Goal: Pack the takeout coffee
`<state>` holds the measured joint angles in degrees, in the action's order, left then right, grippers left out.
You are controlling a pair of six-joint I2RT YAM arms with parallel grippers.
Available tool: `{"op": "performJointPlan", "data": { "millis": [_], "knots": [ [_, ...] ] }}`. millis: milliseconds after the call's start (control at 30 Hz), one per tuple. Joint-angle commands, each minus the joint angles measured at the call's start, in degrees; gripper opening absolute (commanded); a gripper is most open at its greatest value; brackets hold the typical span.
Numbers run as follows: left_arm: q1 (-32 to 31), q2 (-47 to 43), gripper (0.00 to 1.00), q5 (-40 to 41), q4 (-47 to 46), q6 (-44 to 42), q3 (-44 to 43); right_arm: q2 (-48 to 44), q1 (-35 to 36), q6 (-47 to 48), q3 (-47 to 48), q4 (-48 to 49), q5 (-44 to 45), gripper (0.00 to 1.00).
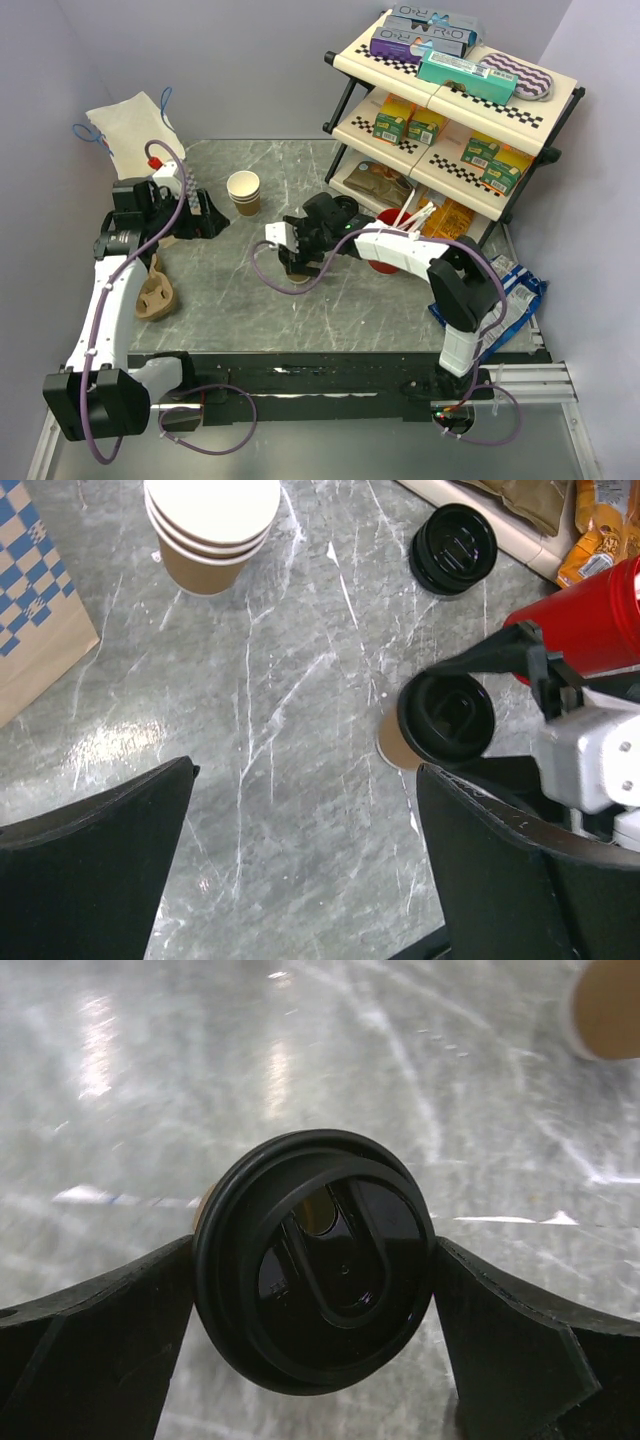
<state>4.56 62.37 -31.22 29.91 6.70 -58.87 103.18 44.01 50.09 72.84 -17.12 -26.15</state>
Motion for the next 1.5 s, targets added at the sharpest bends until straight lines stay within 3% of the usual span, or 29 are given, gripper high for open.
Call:
{"op": "performJointPlan", "data": {
  "millis": [0, 567, 900, 1467],
  "knots": [
    [0.9, -2.1, 0.99, -0.5, 1.6, 0.3, -2.7, 4.5, 0.6, -4.6, 3.7, 6.2, 8.6, 0.99],
    [2.2, -4.4, 0.99, -1.1, 2.9, 0.2, -1.2, 15.6, 0.3, -4.3, 9.6, 26.2, 32.4, 0.99],
    [2.2, -3.1, 0.99, -1.1, 1.4, -0.2, -2.8, 17.4, -1.0, -7.8, 13.9, 23.6, 30.6, 1.0],
    [2.2, 0.6, 0.99, -1.7, -1.6, 0.3, -5.0, 14.5, -4.7, -18.1, 19.6, 12.3, 16.4, 1.0]
  ]
}}
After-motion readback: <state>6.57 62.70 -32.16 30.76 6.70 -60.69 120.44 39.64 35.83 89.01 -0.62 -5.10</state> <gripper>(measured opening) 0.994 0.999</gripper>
